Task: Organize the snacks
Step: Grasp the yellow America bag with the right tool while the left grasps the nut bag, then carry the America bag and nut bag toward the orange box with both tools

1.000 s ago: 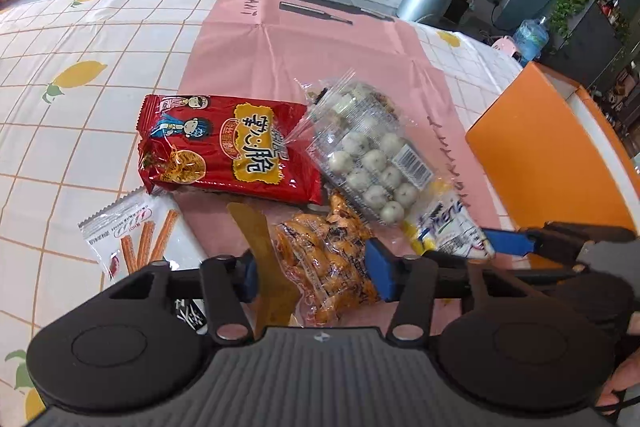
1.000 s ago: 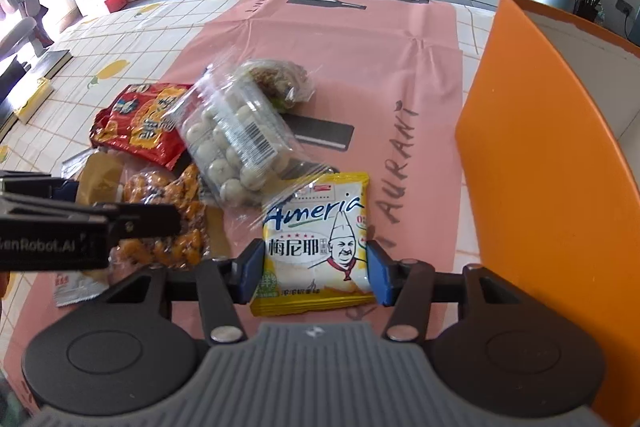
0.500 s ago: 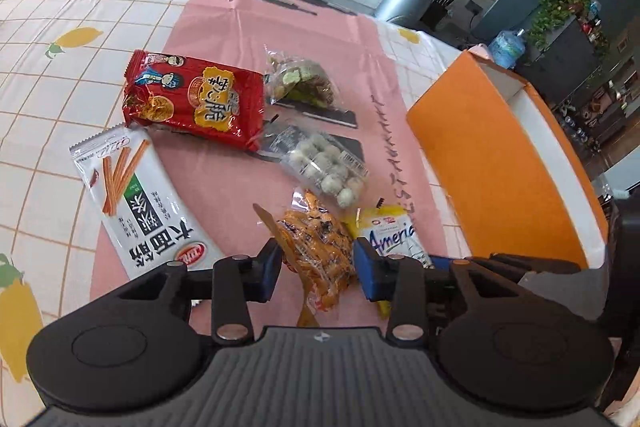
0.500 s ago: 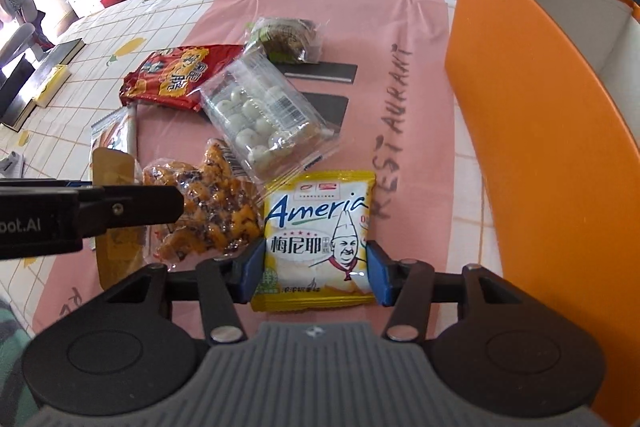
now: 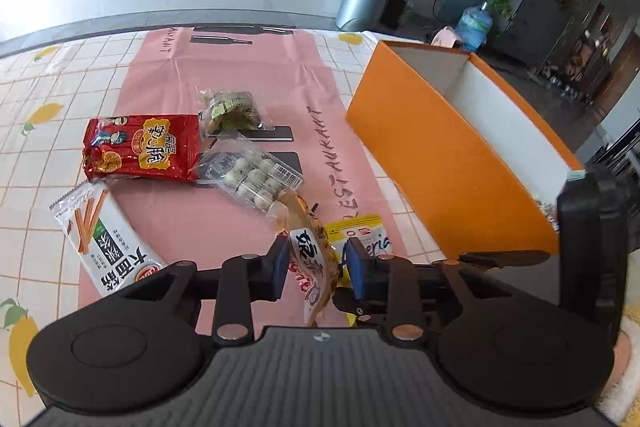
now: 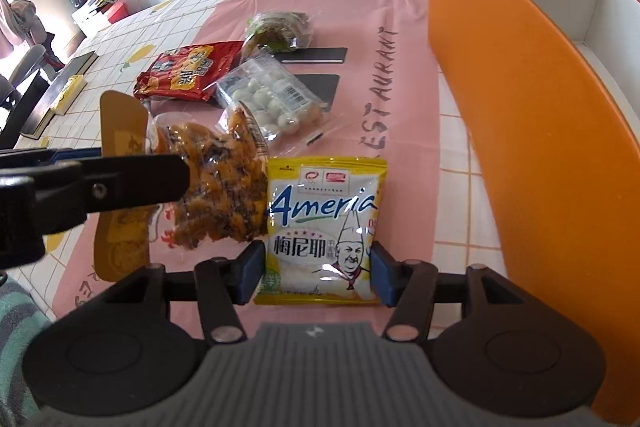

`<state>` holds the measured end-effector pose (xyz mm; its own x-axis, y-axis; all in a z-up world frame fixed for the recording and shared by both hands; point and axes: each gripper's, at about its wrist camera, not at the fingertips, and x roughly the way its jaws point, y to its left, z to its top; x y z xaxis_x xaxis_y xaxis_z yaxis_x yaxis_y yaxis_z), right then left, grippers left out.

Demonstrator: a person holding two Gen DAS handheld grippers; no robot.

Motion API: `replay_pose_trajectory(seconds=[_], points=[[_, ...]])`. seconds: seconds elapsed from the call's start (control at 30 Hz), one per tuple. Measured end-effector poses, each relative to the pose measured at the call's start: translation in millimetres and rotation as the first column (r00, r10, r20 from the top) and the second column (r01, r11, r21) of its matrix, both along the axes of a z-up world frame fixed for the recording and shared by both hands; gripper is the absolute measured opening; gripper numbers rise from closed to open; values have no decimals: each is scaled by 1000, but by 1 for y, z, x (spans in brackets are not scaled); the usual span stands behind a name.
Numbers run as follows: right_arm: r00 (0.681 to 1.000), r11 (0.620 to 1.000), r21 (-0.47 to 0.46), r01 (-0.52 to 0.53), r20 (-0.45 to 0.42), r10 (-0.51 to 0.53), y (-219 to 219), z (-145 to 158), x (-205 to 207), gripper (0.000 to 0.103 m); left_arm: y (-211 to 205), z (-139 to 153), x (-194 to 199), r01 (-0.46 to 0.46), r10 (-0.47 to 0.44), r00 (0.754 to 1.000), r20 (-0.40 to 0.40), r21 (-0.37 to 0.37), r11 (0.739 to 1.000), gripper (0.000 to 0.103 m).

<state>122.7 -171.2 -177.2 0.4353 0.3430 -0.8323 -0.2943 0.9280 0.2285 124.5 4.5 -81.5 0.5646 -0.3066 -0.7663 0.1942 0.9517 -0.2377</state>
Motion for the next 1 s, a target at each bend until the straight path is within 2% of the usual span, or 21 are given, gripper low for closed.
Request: replay_pose_trajectory(seconds=[0.17,0.27,0.33,0.47,0.6,0.63,0.7,0.73,0.83,0.9,1.0], points=[[1000,998,57,2,4,-2,-11,-2,5,55,-12,-3,8,-20,21,1000,-5,48,999,34],[1000,996,89,13,-4,-13,-15,-3,7,53,-14,-11,11,-51,55,998,-34,96,994,34],[1000,994,105,16,-11,-15,-18,-3,8,52,-11,-17,12,-65,73,996,-54,128,990,28],[999,990,141,24,-26,-21,-23,-3,9,52,6,-26,14,-91,100,989,-110,82,992,28],[999,990,140,19,-30,-15,-22,-2,8,52,10,-23,14,-49,67,992,-110,156,987,37],[999,989,144,22,-36,-17,-23,-2,9,52,10,-22,15,-29,50,992,-112,180,983,49],[998,987,158,30,-52,-23,-26,-3,10,52,8,-19,13,31,-9,995,-99,222,974,58],[998,985,167,36,-59,-27,-28,-3,10,52,5,-16,11,64,-44,995,-85,251,966,63],[996,979,193,58,-81,-43,-33,-4,11,52,-6,-9,5,184,-184,982,-35,364,913,72],[994,976,206,71,-94,-53,-35,-5,12,52,-12,-7,3,271,-283,959,-33,415,869,80],[994,978,199,69,-93,-51,-34,-4,11,52,-25,-12,4,422,-436,895,-90,484,767,80]])
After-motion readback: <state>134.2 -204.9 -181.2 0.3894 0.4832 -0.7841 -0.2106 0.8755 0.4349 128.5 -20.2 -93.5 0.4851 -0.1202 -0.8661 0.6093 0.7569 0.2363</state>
